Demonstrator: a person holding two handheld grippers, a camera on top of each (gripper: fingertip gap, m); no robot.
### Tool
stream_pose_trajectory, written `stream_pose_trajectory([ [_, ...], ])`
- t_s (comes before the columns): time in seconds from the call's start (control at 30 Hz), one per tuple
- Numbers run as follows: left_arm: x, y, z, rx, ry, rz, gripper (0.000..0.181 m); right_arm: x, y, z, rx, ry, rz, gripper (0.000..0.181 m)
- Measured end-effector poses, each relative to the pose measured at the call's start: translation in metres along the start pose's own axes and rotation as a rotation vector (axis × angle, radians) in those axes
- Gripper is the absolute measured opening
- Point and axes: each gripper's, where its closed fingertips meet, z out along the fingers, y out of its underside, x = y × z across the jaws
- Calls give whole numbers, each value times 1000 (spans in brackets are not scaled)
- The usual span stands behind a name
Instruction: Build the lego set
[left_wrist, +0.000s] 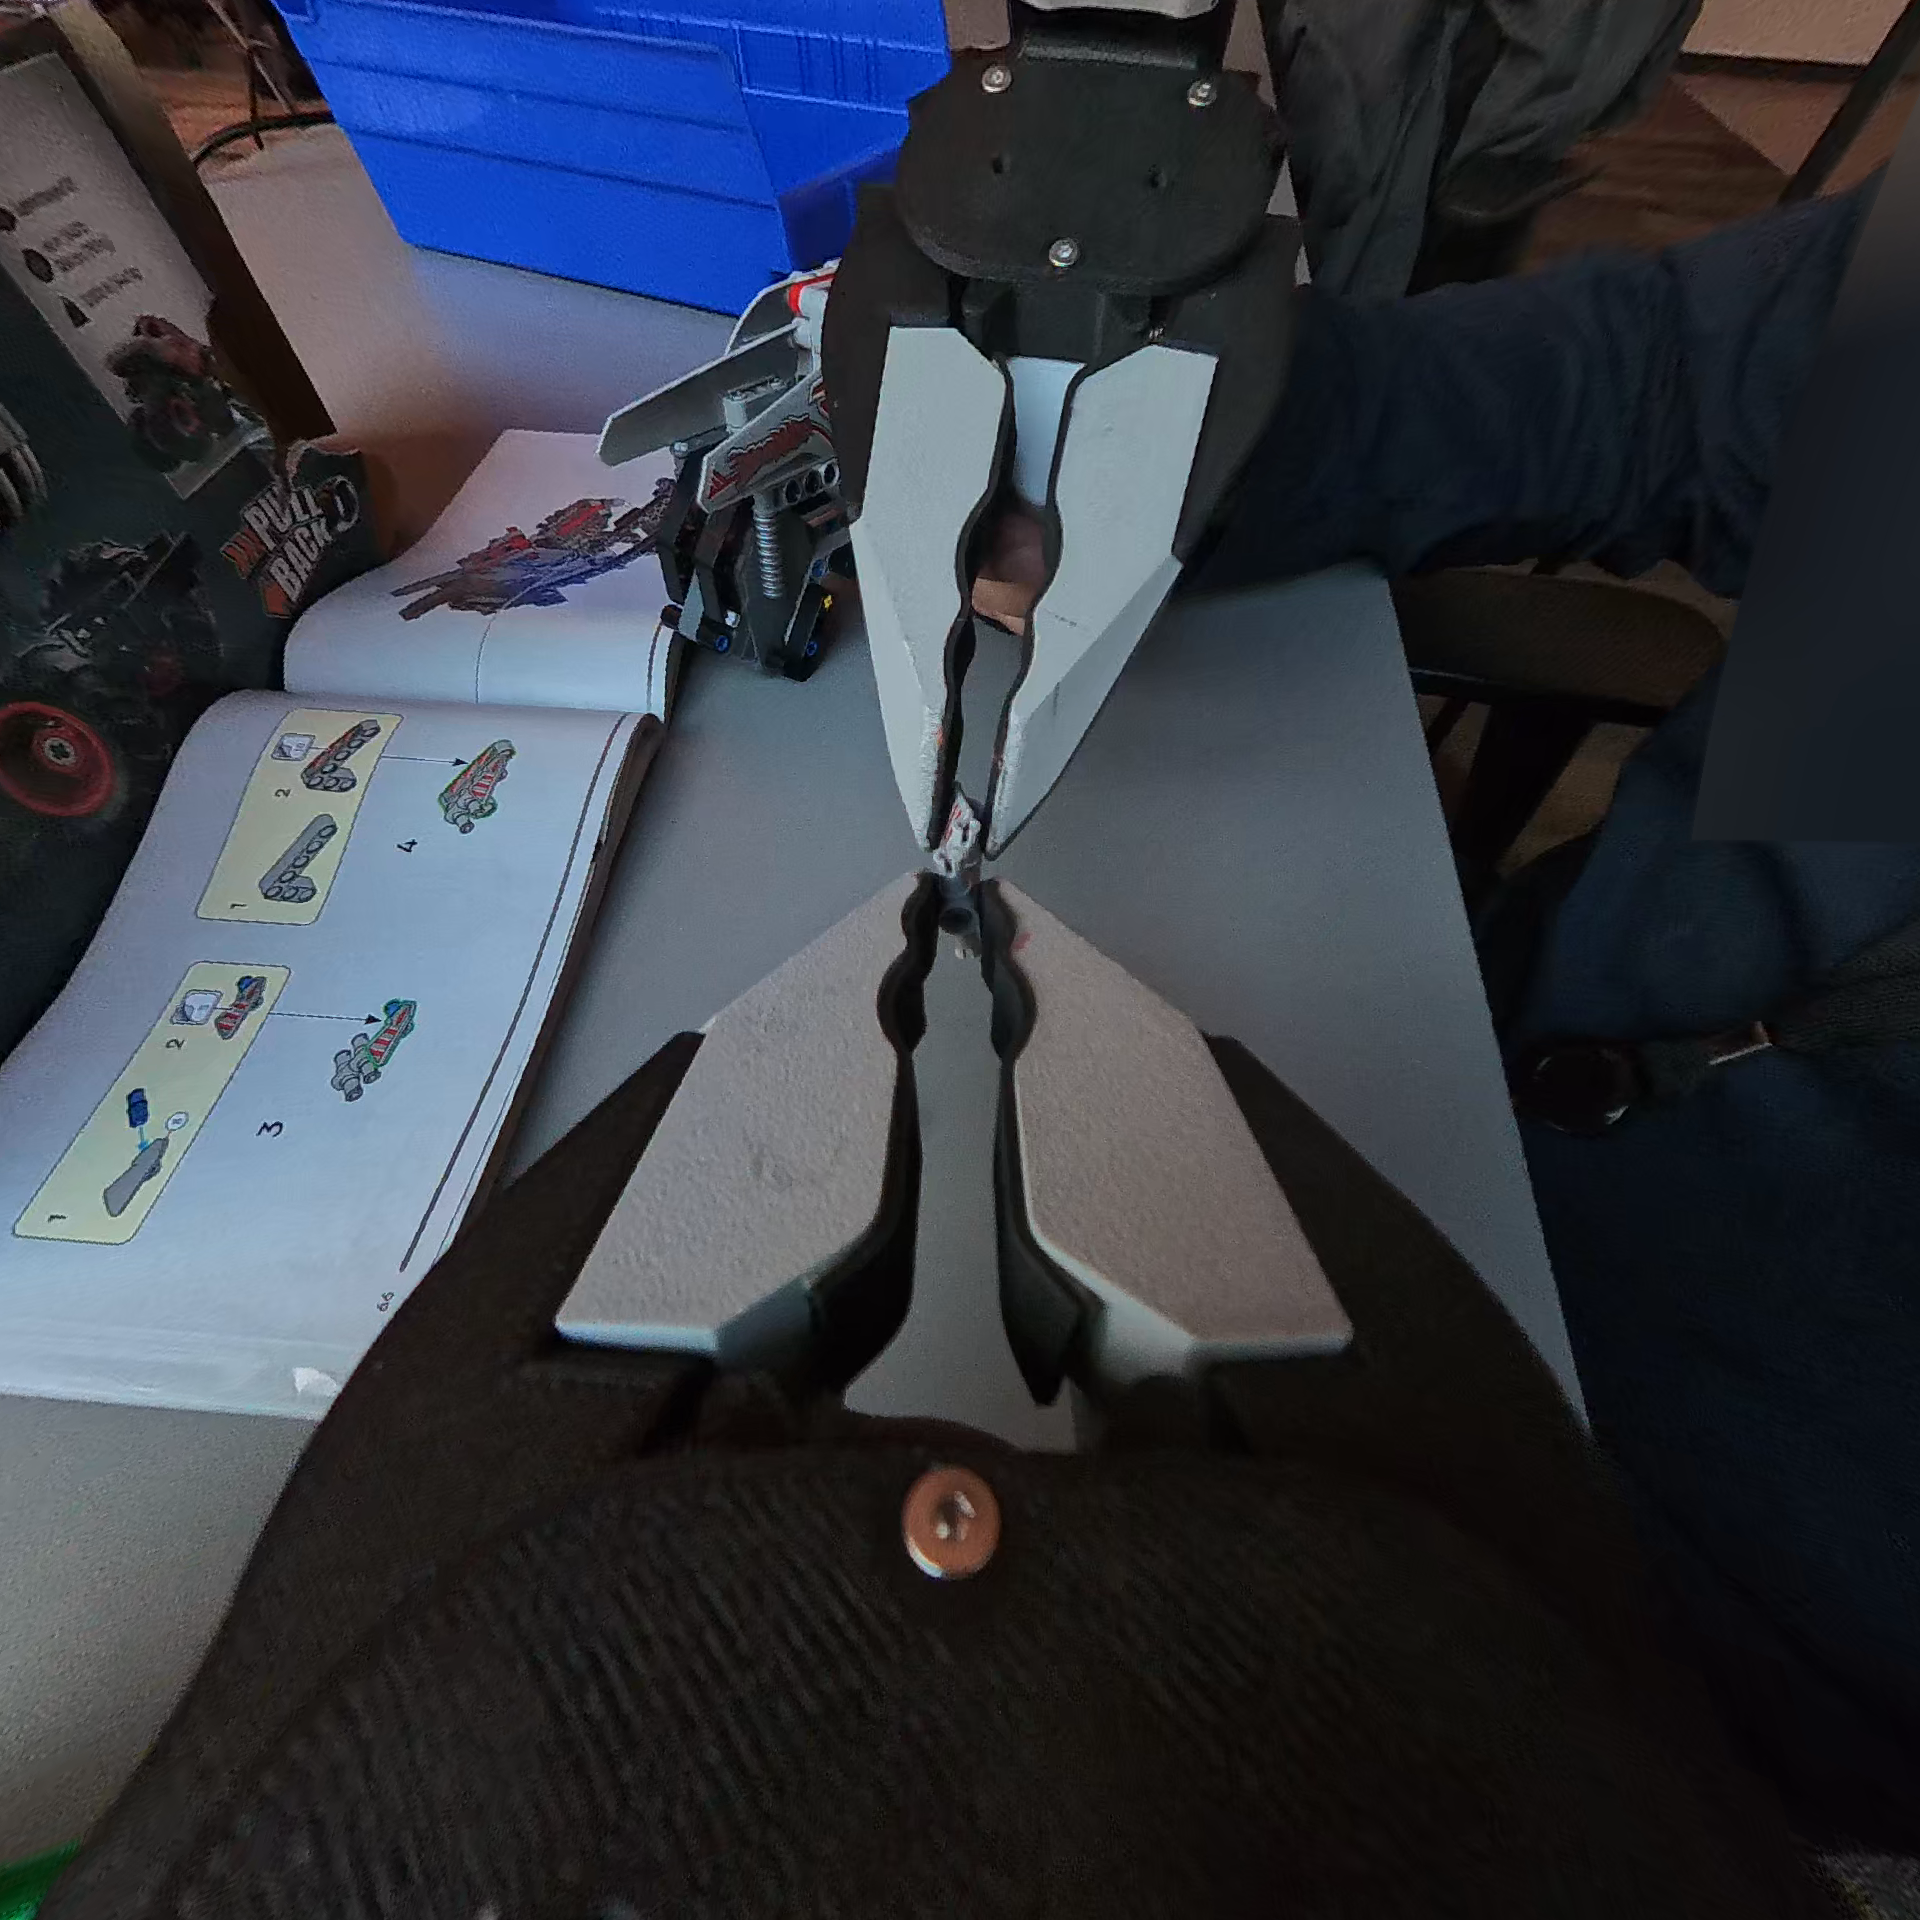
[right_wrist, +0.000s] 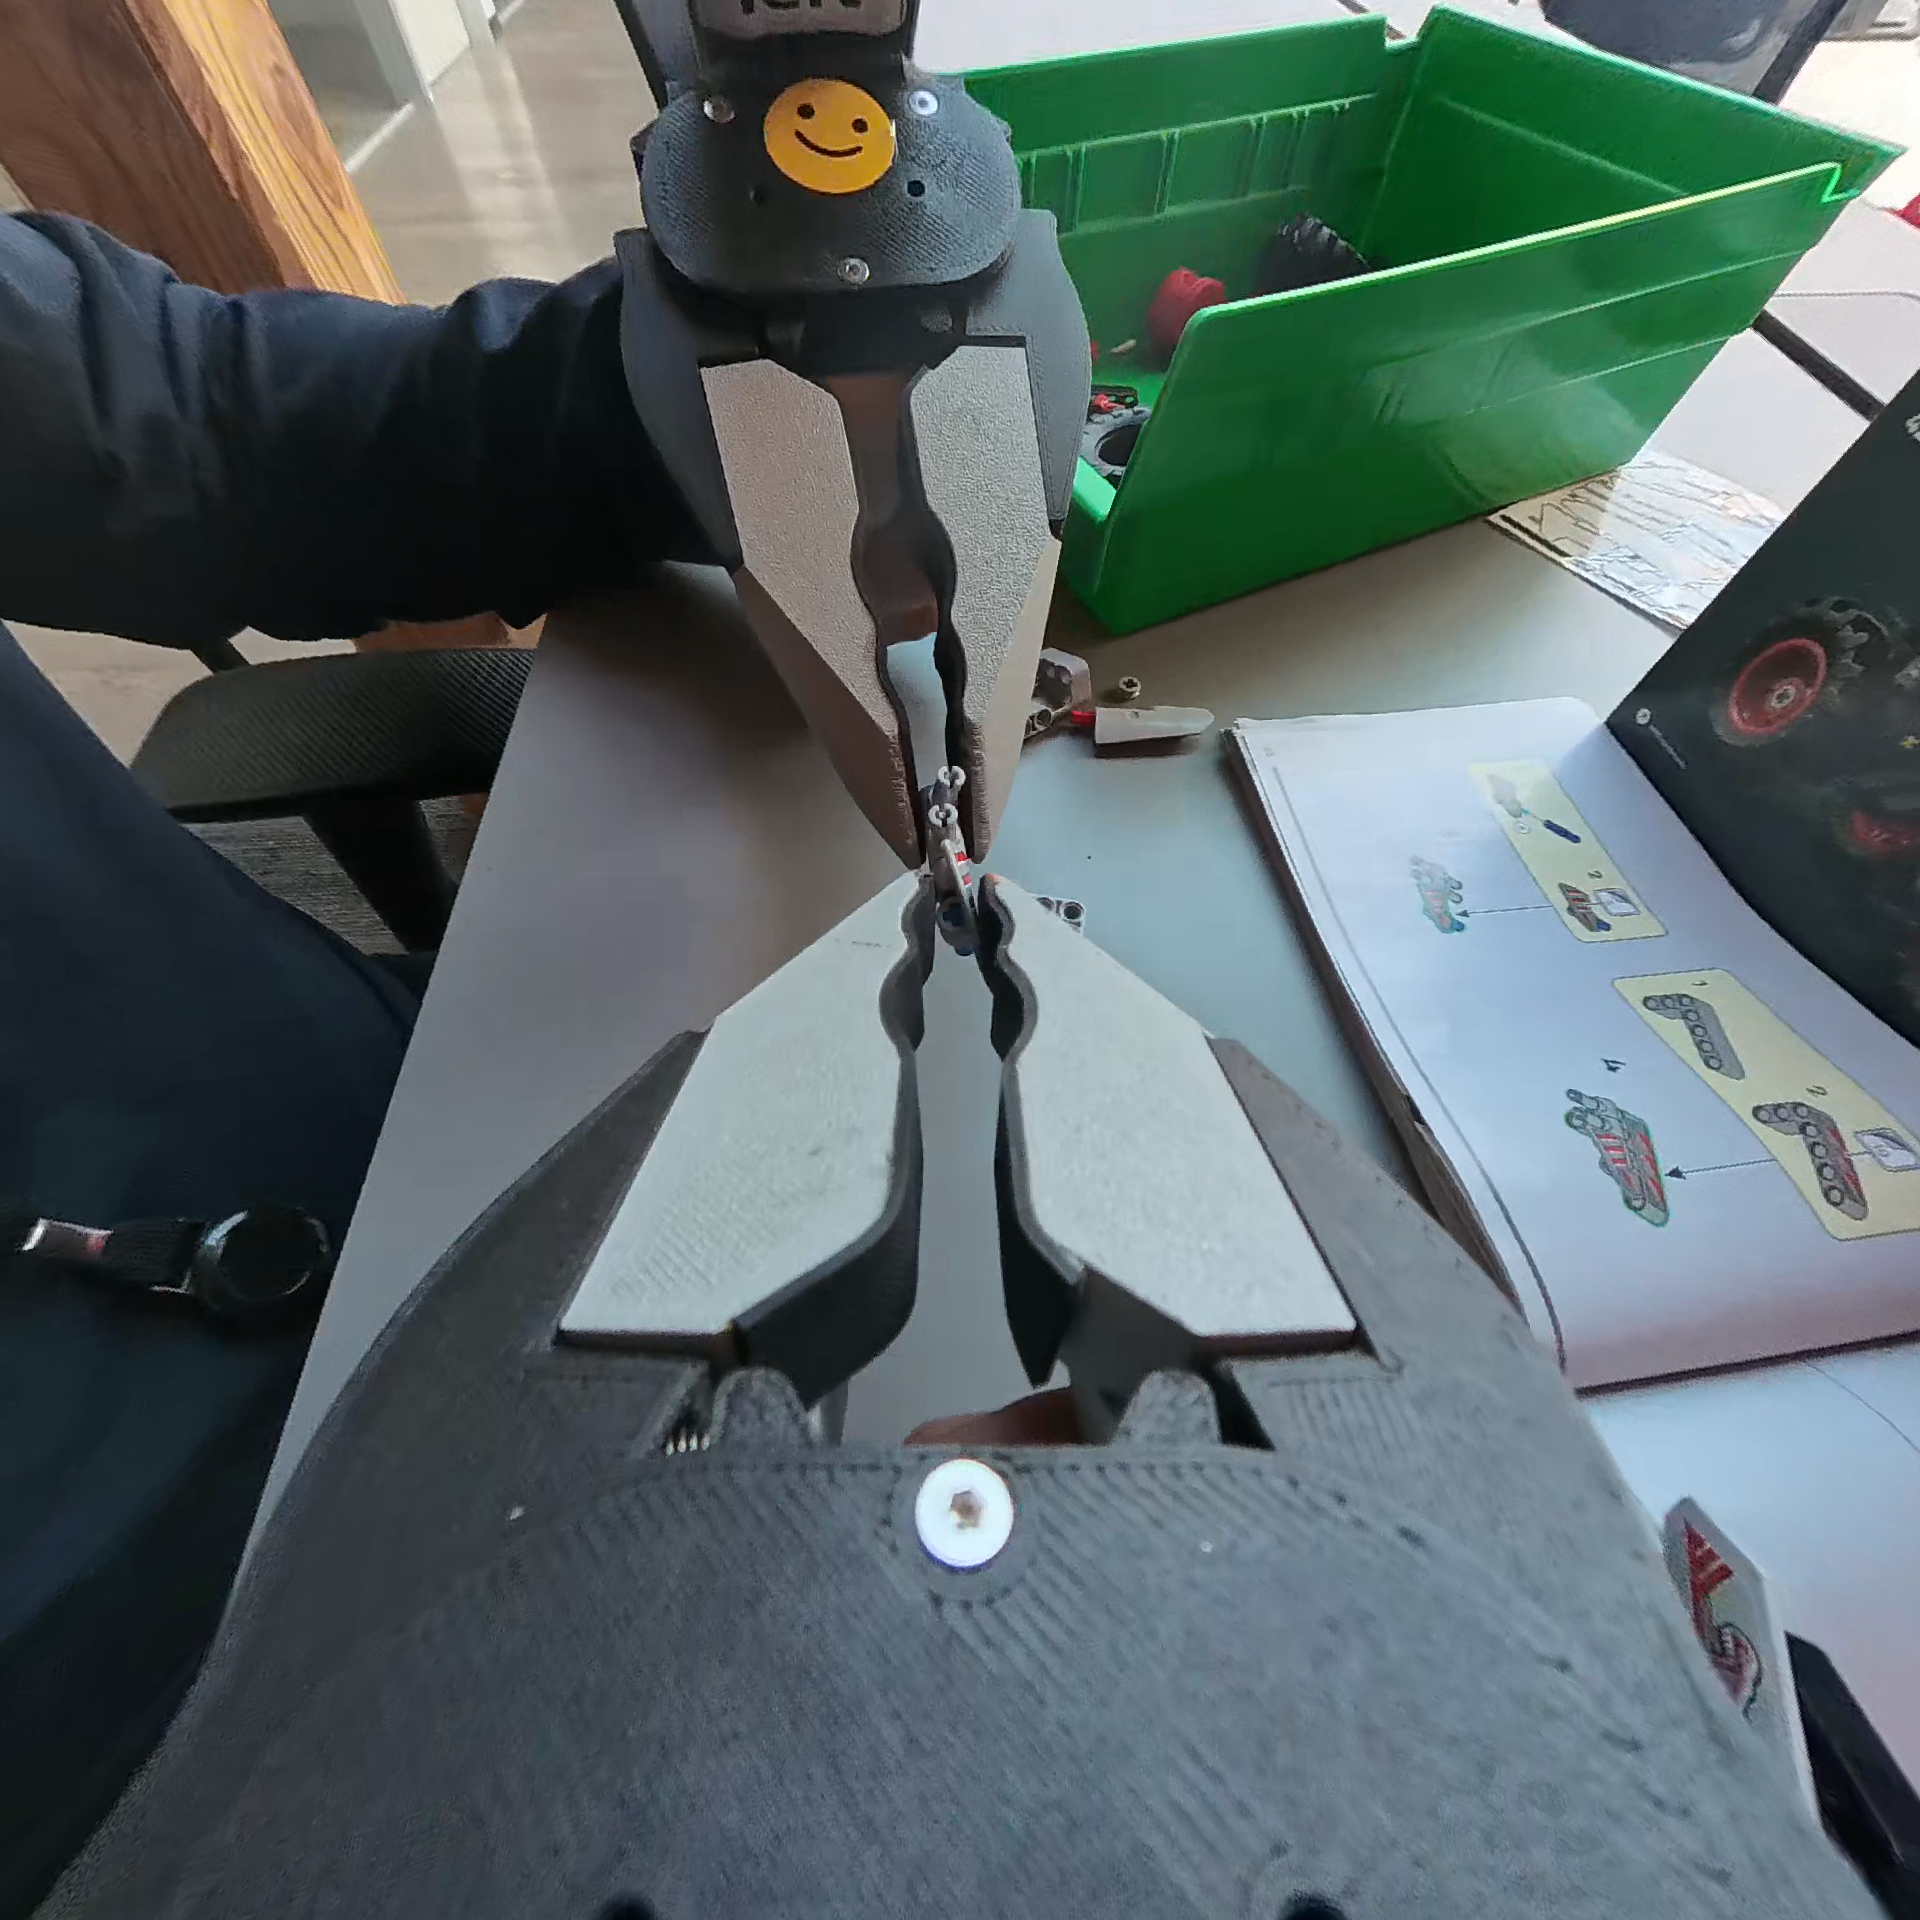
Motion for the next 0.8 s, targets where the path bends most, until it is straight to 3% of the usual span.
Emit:
stream_pose_trajectory([
  [0.33, 6, -4, -4, 40, 30, 23, 6, -7, -8, -2, 67, -219, 344, 3],
  [0.43, 3, -3, -4, 41, 34, -7, 6, -4, -7, -1, 70, -197, 338, 4],
  [0.57, 1, -6, -5, 58, 26, -20, 5, -8, -14, -4, 103, -219, 287, 19],
  [0.67, 0, -5, -3, 48, 20, -47, 6, -1, -12, 0, 89, -141, 241, 3],
  [0.8, -13, -1, -3, 20, -84, -61, 12, 8, -7, 0, 68, -79, 211, 2],
])
